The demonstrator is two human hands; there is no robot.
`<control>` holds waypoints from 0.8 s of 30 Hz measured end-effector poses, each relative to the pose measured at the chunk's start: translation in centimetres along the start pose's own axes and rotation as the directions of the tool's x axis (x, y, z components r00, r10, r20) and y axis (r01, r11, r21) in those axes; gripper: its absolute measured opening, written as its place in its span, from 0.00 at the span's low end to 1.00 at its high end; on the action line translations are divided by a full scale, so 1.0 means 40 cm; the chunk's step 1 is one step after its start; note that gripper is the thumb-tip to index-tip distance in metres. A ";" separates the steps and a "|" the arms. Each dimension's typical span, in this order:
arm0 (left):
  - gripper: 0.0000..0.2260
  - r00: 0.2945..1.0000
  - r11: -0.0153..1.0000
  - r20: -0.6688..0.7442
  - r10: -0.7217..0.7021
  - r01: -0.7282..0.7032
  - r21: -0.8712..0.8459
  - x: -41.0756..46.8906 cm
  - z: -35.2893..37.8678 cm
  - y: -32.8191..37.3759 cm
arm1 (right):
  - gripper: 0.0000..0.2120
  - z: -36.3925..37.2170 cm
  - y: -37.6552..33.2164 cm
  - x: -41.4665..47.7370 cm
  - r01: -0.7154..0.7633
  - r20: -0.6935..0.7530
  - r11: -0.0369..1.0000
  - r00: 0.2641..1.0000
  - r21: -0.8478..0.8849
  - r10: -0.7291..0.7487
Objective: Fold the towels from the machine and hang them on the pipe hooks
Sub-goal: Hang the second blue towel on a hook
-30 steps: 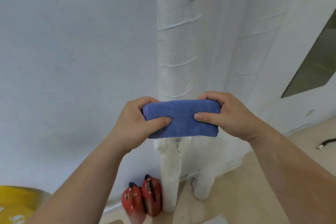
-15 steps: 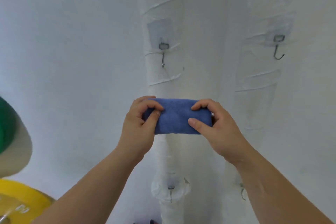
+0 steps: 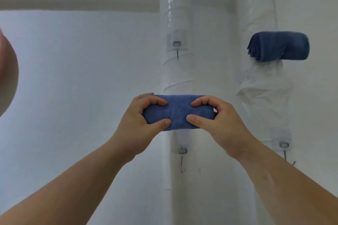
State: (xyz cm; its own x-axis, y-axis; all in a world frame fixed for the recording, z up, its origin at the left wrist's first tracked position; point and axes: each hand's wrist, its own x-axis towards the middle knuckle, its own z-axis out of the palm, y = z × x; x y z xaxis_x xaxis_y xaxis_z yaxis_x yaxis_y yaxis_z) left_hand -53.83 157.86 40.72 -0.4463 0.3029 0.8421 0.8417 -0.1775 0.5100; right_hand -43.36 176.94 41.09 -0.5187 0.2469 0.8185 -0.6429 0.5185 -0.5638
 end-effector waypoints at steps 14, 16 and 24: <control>0.15 0.955 0.948 -0.071 0.287 -0.272 0.166 0.415 -0.051 0.184 | 0.13 -0.042 -0.197 0.431 0.305 -0.030 0.945 0.950 -0.120 -0.311; 0.15 0.953 0.939 -0.064 0.297 -0.279 0.201 0.457 -0.054 0.197 | 0.13 -0.050 -0.217 0.472 0.325 -0.013 0.933 0.944 -0.153 -0.330; 0.16 0.976 0.965 -0.063 0.209 -0.195 0.177 0.533 -0.025 0.115 | 0.13 -0.036 -0.111 0.553 0.263 -0.066 0.936 0.956 -0.234 -0.286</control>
State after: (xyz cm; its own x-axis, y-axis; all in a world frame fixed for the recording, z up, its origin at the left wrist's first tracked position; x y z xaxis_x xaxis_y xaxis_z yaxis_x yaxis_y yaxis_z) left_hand -59.77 162.58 61.18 -0.2791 0.1996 0.9393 0.9528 -0.0643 0.2967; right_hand -51.16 181.30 61.86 -0.2750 0.1422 0.9509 -0.6061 0.7421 -0.2862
